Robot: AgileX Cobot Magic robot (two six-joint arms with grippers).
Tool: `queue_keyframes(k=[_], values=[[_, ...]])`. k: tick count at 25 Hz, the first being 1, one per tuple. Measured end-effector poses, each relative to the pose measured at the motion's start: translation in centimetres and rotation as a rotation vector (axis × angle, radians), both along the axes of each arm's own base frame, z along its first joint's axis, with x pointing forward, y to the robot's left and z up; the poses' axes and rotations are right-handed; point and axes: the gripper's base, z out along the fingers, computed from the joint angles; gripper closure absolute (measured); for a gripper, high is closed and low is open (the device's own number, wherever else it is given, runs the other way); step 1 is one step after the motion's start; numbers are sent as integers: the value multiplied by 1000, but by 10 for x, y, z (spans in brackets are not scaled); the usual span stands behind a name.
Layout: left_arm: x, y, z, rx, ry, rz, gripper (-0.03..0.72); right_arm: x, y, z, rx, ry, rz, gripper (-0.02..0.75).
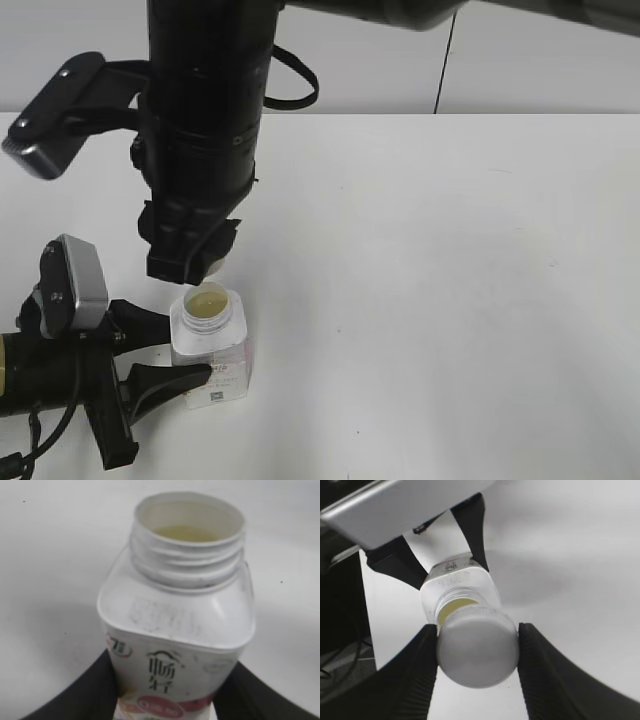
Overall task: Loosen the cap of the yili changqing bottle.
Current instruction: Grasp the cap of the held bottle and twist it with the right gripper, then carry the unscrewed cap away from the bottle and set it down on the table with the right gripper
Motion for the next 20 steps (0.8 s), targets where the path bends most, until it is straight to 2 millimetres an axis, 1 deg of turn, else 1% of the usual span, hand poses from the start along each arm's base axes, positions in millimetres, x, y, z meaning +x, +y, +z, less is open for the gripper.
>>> queue_keyframes(k=[4, 8, 11, 14, 17, 20], values=[[0, 0, 0, 0, 0, 0, 337, 10, -10, 6, 20, 38, -198, 352], [0, 0, 0, 0, 0, 0, 339, 39, -35, 12, 44, 65, -411, 352], [0, 0, 0, 0, 0, 0, 339, 69, -65, 15, 59, 82, -585, 352], [0, 0, 0, 0, 0, 0, 340, 98, -99, 15, 67, 88, -716, 352], [0, 0, 0, 0, 0, 0, 340, 118, -127, 15, 74, 91, -807, 352], [0, 0, 0, 0, 0, 0, 340, 133, -154, 13, 80, 104, -890, 352]])
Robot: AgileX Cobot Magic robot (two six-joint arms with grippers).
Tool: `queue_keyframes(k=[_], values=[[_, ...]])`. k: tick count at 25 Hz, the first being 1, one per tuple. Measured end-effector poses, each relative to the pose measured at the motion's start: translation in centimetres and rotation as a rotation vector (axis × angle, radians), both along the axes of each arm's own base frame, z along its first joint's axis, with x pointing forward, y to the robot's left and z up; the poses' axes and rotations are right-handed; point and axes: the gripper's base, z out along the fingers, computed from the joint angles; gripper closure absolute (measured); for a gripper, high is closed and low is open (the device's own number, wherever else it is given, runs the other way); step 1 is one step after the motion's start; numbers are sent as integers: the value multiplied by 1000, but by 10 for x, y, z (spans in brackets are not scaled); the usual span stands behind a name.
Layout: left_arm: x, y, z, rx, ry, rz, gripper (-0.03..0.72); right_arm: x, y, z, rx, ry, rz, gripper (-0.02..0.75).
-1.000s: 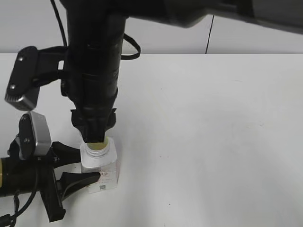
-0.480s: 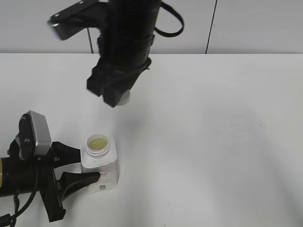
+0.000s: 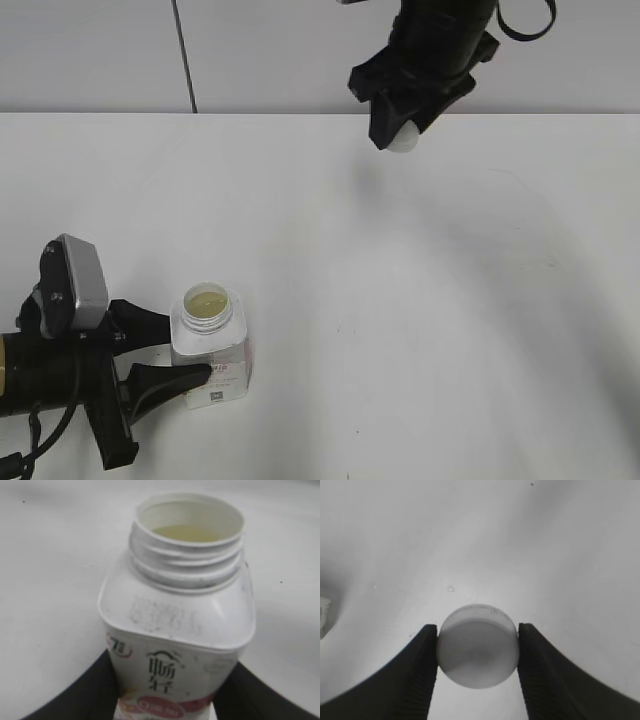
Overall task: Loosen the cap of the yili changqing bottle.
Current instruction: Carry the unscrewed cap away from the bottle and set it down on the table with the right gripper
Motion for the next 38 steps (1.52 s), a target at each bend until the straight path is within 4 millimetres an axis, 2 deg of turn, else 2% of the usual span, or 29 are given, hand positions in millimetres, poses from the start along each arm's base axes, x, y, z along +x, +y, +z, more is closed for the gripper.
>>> queue_keyframes(k=[4, 9, 16, 20, 24, 31, 32, 36, 38], values=[[0, 0, 0, 0, 0, 0, 340, 12, -38, -18, -11, 75, -122, 352], [0, 0, 0, 0, 0, 0, 340, 8, -76, -57, -64, 214, -233, 352], [0, 0, 0, -1, 0, 0, 340, -17, -87, -119, -77, 288, -317, 352], [0, 0, 0, -1, 0, 0, 340, -32, -91, -147, -65, 285, -352, 352], [0, 0, 0, -1, 0, 0, 340, -37, -94, -159, -56, 254, -371, 352], [0, 0, 0, -1, -1, 0, 340, -34, -93, -160, -42, 220, -379, 344], [0, 0, 0, -1, -1, 0, 340, -34, -93, -160, -42, 220, -379, 325], [0, 0, 0, -1, -1, 0, 340, -34, -93, -160, -42, 221, -379, 170], [0, 0, 0, -1, -1, 0, 340, -35, -93, -160, -43, 223, -379, 150]])
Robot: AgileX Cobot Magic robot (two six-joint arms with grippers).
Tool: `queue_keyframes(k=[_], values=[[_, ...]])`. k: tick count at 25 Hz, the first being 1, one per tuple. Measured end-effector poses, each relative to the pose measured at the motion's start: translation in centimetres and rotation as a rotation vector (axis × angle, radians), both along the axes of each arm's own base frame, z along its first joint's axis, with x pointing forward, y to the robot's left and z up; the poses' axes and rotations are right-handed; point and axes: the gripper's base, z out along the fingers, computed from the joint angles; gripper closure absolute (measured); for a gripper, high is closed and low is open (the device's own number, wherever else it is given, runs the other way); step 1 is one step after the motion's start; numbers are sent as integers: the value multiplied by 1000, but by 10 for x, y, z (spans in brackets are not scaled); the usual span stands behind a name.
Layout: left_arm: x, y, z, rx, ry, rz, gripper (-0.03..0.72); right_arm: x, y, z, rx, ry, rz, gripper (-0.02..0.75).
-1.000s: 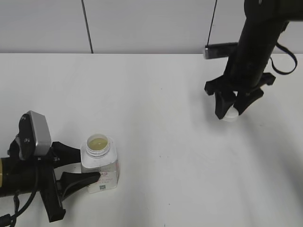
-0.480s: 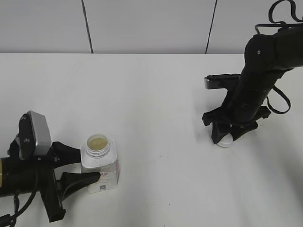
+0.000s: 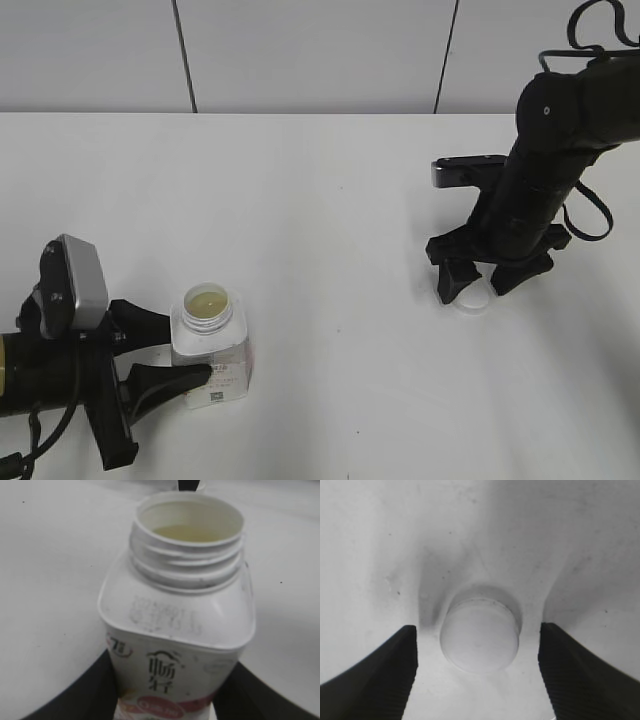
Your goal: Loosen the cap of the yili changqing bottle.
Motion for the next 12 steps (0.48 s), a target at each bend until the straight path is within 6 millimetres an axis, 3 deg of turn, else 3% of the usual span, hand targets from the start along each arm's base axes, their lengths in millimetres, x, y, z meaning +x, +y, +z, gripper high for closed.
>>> queue_keyframes(k=[4, 10, 12], values=[[-2, -1, 0, 3, 1, -22, 330, 0, 0, 0, -1, 4, 1, 150], [-2, 0, -1, 11, 10, -22, 133, -2, 0, 0, -3, 20, 1, 150], [-2, 1, -3, 27, 23, -13, 113, -3, 0, 0, -5, 33, 4, 150]])
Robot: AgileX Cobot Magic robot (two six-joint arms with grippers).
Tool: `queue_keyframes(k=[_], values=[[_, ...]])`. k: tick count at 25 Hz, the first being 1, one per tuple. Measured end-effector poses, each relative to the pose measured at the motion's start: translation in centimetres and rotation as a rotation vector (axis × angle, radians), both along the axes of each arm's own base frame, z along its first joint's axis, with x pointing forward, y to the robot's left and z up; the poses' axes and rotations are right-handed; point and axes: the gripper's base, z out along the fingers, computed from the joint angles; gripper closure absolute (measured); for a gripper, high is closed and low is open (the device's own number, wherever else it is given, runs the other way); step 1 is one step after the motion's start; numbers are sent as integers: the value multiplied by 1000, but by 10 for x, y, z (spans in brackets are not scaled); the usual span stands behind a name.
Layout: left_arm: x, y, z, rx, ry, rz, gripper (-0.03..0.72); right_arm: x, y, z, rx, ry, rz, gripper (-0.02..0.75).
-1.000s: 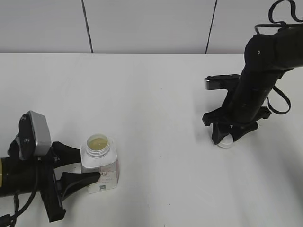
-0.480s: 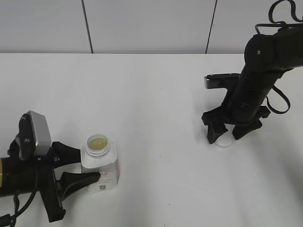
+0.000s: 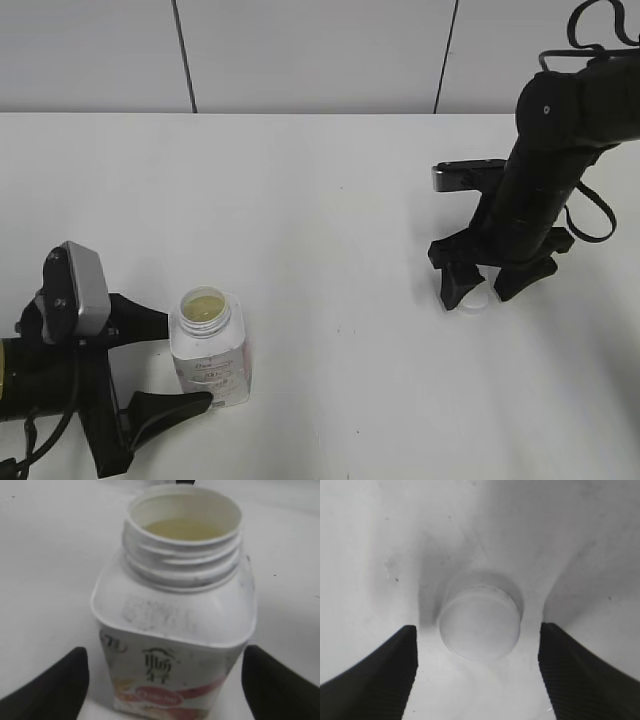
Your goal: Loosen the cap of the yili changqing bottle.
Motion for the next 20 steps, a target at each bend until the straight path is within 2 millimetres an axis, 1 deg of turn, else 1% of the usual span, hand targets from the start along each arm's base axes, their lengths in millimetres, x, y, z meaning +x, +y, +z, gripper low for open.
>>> queue_keyframes(k=[3, 7, 14, 17, 20], values=[[0, 6, -3, 31, 24, 26, 109, 1, 1, 3, -1, 19, 6, 150], [-1, 15, -6, 47, 50, 74, 108, 6, 3, 13, 4, 24, 15, 150], [5, 35, -6, 78, 59, 190, 106, 20, 7, 32, 3, -1, 40, 150], [12, 45, -1, 71, 36, 275, 123, 26, 8, 40, 7, -32, 48, 150], [21, 55, 13, 27, -29, 395, 162, 33, 10, 49, 13, -63, 50, 150]])
